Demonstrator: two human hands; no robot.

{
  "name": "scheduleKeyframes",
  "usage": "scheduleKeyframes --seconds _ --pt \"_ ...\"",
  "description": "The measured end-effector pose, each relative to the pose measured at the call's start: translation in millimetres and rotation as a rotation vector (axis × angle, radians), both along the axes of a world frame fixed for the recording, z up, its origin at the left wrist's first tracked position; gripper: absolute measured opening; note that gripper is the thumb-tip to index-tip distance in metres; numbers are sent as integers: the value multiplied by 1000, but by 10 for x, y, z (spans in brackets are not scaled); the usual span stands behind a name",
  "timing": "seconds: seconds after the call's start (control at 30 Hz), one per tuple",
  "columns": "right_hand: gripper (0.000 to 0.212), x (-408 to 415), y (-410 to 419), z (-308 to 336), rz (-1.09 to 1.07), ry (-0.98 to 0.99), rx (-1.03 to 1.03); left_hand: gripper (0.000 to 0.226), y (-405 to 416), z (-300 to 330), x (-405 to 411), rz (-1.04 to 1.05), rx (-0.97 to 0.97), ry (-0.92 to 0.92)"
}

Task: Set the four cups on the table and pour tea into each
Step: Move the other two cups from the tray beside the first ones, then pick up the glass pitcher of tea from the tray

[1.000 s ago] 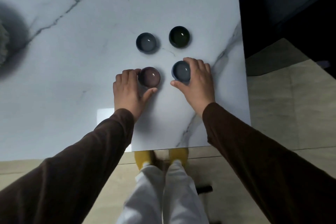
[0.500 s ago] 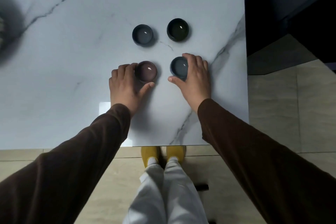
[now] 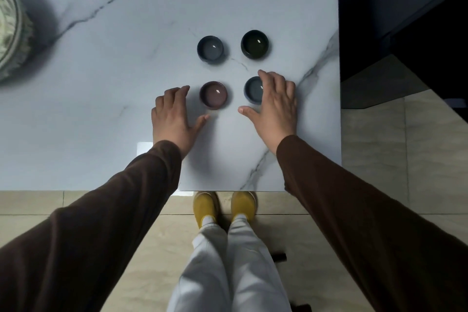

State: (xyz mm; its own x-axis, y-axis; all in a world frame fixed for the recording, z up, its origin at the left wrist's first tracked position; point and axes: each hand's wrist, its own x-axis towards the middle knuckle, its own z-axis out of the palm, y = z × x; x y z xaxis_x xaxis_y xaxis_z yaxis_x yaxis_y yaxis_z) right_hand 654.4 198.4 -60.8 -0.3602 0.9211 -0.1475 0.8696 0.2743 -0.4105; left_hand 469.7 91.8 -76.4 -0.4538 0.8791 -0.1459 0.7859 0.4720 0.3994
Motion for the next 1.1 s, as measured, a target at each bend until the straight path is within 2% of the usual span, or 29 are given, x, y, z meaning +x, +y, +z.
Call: scheduleKeyframes --seconds 0.33,0.77,1.1 --pt "54 -791 -591 647 145 2 60 55 -671 585 -872 -22 18 74" --pt "50 -2737 -1995 1042 220 25 18 54 -1885 1046 -2658 -69 42 84" --pt "50 -3751 -1953 986 243 73 -41 51 -1945 1048 -3628 11 24 59"
